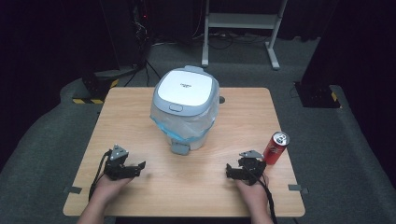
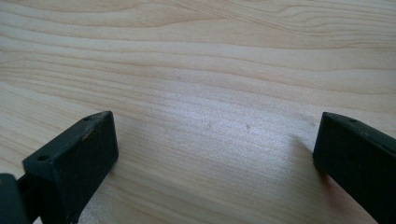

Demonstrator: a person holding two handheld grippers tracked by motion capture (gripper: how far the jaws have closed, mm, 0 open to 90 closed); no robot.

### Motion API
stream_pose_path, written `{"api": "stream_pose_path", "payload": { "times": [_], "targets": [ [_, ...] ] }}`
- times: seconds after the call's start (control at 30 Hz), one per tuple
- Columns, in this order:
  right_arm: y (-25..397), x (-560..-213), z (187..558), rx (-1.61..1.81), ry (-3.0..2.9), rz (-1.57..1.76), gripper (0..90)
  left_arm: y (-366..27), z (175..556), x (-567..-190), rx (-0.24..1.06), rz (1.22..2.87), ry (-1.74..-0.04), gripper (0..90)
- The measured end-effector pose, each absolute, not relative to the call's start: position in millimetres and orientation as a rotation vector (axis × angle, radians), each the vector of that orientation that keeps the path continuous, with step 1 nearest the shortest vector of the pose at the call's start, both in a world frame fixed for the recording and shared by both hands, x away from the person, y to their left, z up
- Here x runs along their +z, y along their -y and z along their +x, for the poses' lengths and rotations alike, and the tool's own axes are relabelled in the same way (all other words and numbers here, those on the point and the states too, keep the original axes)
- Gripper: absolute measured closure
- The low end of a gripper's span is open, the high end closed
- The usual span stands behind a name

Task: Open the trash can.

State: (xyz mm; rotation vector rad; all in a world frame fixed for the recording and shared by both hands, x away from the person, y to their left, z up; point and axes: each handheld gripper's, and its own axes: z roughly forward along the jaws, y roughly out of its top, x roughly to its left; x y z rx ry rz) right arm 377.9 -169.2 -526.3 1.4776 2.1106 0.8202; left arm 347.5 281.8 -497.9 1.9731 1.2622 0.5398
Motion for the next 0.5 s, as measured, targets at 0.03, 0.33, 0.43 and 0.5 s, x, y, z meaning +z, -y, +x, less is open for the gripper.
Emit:
{"api": "stream_pose_path", "payload": {
  "times": [0.03, 0.33, 0.43, 0.5],
  "targets": [
    [169.0, -526.2, 378.0, 0.820, -2.111, 1.478, 0.0, -277.3, 348.2, -497.0, 0.534, 1.990, -1.242, 14.0],
    [169.1, -526.2, 377.8, 0.820, -2.111, 1.476, 0.0, -248.8, 357.2, -488.4, 0.496, 2.049, -1.166, 14.8],
    [169.4, -526.3, 378.1, 0.822, -2.116, 1.473, 0.0, -242.5, 358.2, -486.3, 0.485, 2.020, -1.160, 15.5],
    [169.4, -526.3, 378.1, 0.822, -2.116, 1.472, 0.0, -236.3, 357.8, -484.2, 0.471, 2.009, -1.143, 15.7]
  ]
}}
